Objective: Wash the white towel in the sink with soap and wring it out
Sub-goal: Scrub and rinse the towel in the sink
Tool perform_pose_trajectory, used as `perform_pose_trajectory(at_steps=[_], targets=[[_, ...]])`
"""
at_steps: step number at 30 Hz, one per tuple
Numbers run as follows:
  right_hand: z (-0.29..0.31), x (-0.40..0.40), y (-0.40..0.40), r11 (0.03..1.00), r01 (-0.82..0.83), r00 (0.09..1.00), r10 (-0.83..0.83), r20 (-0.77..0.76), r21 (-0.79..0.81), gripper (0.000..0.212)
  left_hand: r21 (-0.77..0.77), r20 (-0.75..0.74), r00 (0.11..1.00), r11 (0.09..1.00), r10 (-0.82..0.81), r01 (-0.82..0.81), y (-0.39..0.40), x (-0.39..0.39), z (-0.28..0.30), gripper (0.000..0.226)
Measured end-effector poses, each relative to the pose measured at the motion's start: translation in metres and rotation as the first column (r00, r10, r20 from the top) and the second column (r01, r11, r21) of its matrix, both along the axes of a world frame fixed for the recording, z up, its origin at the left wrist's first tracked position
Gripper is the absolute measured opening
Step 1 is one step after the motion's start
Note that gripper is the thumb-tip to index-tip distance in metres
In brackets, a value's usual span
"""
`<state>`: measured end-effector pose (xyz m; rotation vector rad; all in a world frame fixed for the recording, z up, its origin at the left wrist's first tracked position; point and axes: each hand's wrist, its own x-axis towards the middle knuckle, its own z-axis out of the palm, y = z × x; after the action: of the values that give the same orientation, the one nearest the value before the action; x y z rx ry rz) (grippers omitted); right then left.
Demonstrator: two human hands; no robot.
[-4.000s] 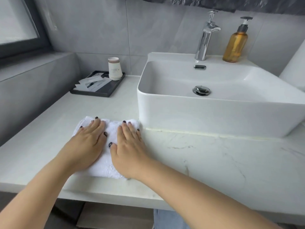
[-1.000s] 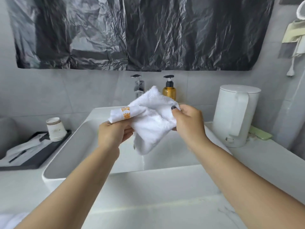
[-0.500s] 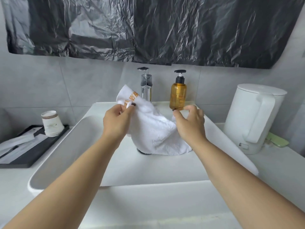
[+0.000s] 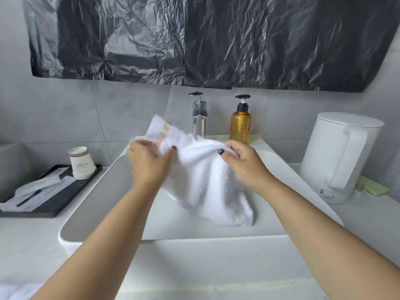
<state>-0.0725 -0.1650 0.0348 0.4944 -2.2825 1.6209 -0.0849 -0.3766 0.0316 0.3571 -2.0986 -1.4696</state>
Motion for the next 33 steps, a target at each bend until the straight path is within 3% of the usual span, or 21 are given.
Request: perform_pose_trajectory(at_steps=[2, 4, 6, 7, 9, 11, 13, 16, 19, 22, 26, 33], targets=[[0.013, -0.002, 0.005, 0.996, -0.047, 0.999, 0.048, -0.011, 0.075, 0.023, -0.188, 0.020, 0.997, 0.979, -0.080, 0.083, 0.009, 0.006, -0.003, 0.064], [0.030, -0.004, 0.010, 0.968, -0.119, 0.993, 0.120, 0.011, 0.220, 0.024, -0.327, -0.020, 0.925, 0.877, -0.378, 0.352, 0.022, 0.014, 0.004, 0.062], [0.047, -0.009, 0.016, 0.940, -0.159, 0.986, 0.164, 0.011, 0.302, 0.022, -0.250, 0.043, 0.702, 0.673, -0.711, 0.696, 0.037, 0.019, 0.016, 0.047], [0.057, -0.010, 0.021, 0.937, -0.153, 0.988, 0.157, 0.013, 0.313, 0.019, -0.174, 0.074, 0.607, 0.589, -0.791, 0.789, 0.043, 0.018, 0.023, 0.036], [0.072, -0.014, 0.035, 0.933, -0.126, 0.992, 0.128, 0.017, 0.336, 0.016, -0.095, 0.115, 0.520, 0.512, -0.846, 0.854, 0.051, 0.011, 0.035, 0.010], [0.079, -0.020, 0.047, 0.921, -0.108, 0.994, 0.110, 0.017, 0.374, 0.014, -0.057, 0.168, 0.499, 0.497, -0.850, 0.866, 0.056, -0.001, 0.041, 0.012], [0.081, -0.031, 0.055, 0.947, -0.070, 0.997, 0.071, 0.010, 0.314, 0.012, 0.041, 0.191, 0.503, 0.519, -0.843, 0.854, 0.064, -0.015, 0.041, 0.027], [0.087, -0.063, 0.065, 0.972, 0.182, 0.980, -0.167, -0.108, 0.146, 0.014, 0.203, 0.106, 0.602, 0.610, -0.791, 0.766, 0.083, -0.036, 0.039, 0.030], [0.097, -0.098, 0.071, 0.883, 0.402, 0.898, -0.330, -0.290, 0.241, 0.024, 0.305, 0.032, 0.716, 0.689, -0.697, 0.657, 0.106, -0.062, 0.041, 0.029], [0.102, -0.128, 0.067, 0.812, 0.417, 0.891, -0.275, -0.361, 0.408, 0.039, 0.335, 0.016, 0.780, 0.738, -0.626, 0.586, 0.123, -0.090, 0.045, 0.022], [0.104, -0.155, 0.067, 0.688, 0.382, 0.919, -0.218, -0.327, 0.617, 0.053, 0.348, -0.035, 0.821, 0.763, -0.569, 0.544, 0.138, -0.120, 0.050, 0.017], [0.091, -0.174, 0.078, 0.760, 0.429, 0.884, -0.242, -0.400, 0.488, 0.052, 0.413, -0.031, 0.816, 0.736, -0.578, 0.537, 0.162, -0.155, 0.069, 0.051]])
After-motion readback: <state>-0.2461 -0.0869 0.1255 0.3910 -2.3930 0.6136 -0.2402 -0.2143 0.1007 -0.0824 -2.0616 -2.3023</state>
